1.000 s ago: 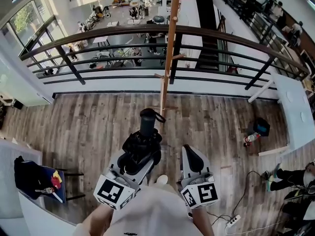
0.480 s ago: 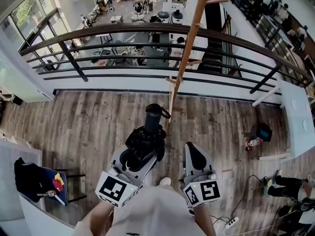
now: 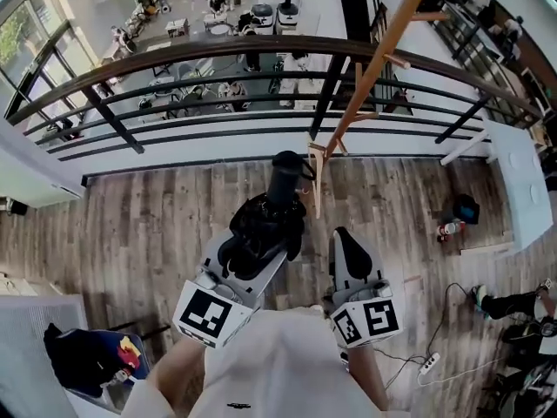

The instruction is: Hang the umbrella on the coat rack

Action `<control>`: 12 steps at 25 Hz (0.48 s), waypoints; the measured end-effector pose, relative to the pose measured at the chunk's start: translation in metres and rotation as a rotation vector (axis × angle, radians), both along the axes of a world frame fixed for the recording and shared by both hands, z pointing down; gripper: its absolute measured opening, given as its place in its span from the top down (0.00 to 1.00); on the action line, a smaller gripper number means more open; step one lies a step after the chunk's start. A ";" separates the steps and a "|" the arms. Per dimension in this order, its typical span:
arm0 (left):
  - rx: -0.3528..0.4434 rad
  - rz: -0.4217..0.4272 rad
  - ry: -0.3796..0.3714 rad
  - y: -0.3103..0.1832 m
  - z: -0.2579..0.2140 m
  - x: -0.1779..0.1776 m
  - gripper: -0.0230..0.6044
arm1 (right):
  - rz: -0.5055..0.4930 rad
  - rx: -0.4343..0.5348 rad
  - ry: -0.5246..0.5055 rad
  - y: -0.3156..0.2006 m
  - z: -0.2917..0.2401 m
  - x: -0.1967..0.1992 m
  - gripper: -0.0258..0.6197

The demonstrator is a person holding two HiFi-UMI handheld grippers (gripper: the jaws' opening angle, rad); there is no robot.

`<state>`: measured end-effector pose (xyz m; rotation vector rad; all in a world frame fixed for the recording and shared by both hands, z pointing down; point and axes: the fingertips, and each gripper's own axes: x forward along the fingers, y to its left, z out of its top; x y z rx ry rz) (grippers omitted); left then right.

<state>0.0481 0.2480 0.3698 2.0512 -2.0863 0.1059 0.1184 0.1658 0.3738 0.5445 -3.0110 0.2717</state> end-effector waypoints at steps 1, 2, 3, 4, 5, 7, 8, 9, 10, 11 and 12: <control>-0.008 0.017 0.004 0.005 -0.001 -0.014 0.57 | 0.017 0.002 0.002 0.004 -0.002 -0.013 0.91; -0.013 0.035 0.009 0.007 -0.002 -0.026 0.57 | 0.036 0.004 0.003 0.005 -0.004 -0.025 0.91; -0.015 0.054 0.010 0.008 -0.003 -0.036 0.57 | 0.055 0.005 0.001 0.005 -0.005 -0.033 0.91; -0.012 0.071 0.008 0.006 -0.004 -0.043 0.57 | 0.071 0.005 -0.001 0.004 -0.005 -0.040 0.91; -0.005 0.084 0.003 0.004 -0.005 -0.050 0.57 | 0.081 0.003 -0.002 0.002 -0.004 -0.046 0.91; -0.006 0.108 -0.006 0.000 -0.002 -0.058 0.57 | 0.091 0.000 -0.002 -0.001 0.000 -0.054 0.90; -0.013 0.122 -0.008 -0.003 0.000 -0.061 0.57 | 0.094 0.001 -0.001 -0.003 0.001 -0.058 0.91; -0.016 0.133 -0.007 -0.006 0.002 -0.063 0.57 | 0.100 0.004 -0.001 -0.005 0.002 -0.060 0.90; -0.016 0.143 -0.005 -0.010 0.003 -0.066 0.57 | 0.107 0.006 -0.001 -0.008 0.002 -0.063 0.91; -0.016 0.152 -0.003 -0.016 0.004 -0.069 0.57 | 0.116 0.006 -0.001 -0.012 0.002 -0.065 0.91; -0.016 0.162 -0.001 -0.023 0.004 -0.072 0.57 | 0.127 0.005 -0.003 -0.018 0.002 -0.068 0.91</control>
